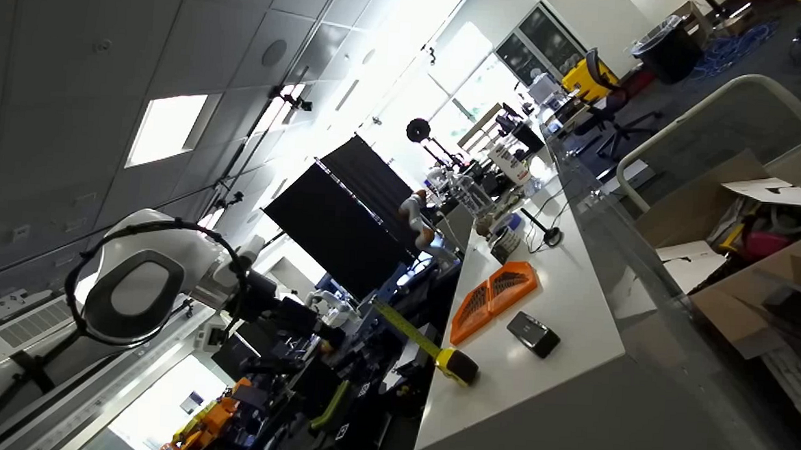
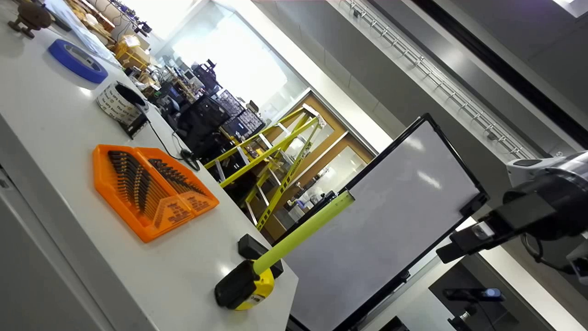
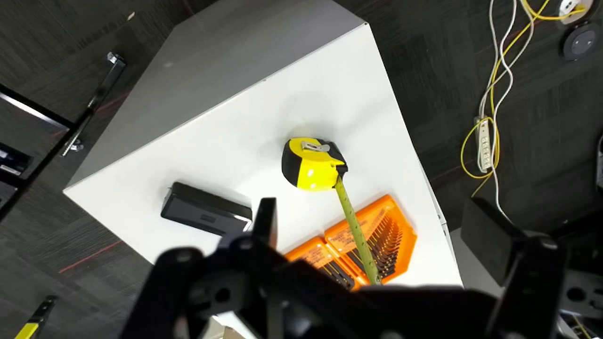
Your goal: Push the measuring tape inside
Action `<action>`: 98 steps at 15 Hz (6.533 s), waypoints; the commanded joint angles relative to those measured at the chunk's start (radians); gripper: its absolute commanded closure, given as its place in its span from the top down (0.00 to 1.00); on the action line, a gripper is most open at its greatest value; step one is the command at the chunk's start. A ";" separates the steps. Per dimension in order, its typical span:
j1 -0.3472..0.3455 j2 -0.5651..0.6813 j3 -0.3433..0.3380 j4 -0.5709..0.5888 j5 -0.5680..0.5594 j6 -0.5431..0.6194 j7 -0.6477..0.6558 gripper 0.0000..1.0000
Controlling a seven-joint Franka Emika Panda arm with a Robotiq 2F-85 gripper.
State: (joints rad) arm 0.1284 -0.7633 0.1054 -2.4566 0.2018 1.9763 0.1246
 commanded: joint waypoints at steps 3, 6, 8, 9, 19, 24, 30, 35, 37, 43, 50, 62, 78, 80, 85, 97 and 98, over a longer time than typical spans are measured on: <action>-0.024 0.072 0.053 0.072 -0.033 0.065 0.027 1.00; -0.049 0.143 0.104 0.133 -0.099 0.117 0.070 1.00; -0.067 0.188 0.139 0.172 -0.152 0.143 0.120 1.00; -0.073 0.211 0.154 0.196 -0.177 0.145 0.146 1.00; -0.046 0.353 0.174 0.333 -0.258 0.123 0.191 0.42; -0.041 0.364 0.167 0.338 -0.252 0.121 0.191 0.05; -0.037 0.355 0.165 0.314 -0.250 0.137 0.188 0.01; -0.040 0.365 0.167 0.314 -0.255 0.139 0.194 0.00; -0.042 0.374 0.173 0.312 -0.262 0.142 0.202 0.00; -0.041 0.405 0.179 0.310 -0.280 0.141 0.216 0.00; -0.028 0.430 0.175 0.318 -0.282 0.128 0.215 0.00; -0.026 0.456 0.172 0.310 -0.281 0.126 0.218 0.00; -0.016 0.508 0.168 0.310 -0.271 0.093 0.216 0.00; -0.011 0.520 0.167 0.311 -0.268 0.090 0.215 0.00; -0.001 0.556 0.161 0.303 -0.259 0.109 0.206 0.00; 0.002 0.605 0.139 0.249 -0.257 0.242 0.207 0.00; 0.002 0.607 0.138 0.245 -0.256 0.243 0.207 0.00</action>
State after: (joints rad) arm 0.1158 -0.1594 0.2611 -2.1940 -0.0589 2.1899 0.3148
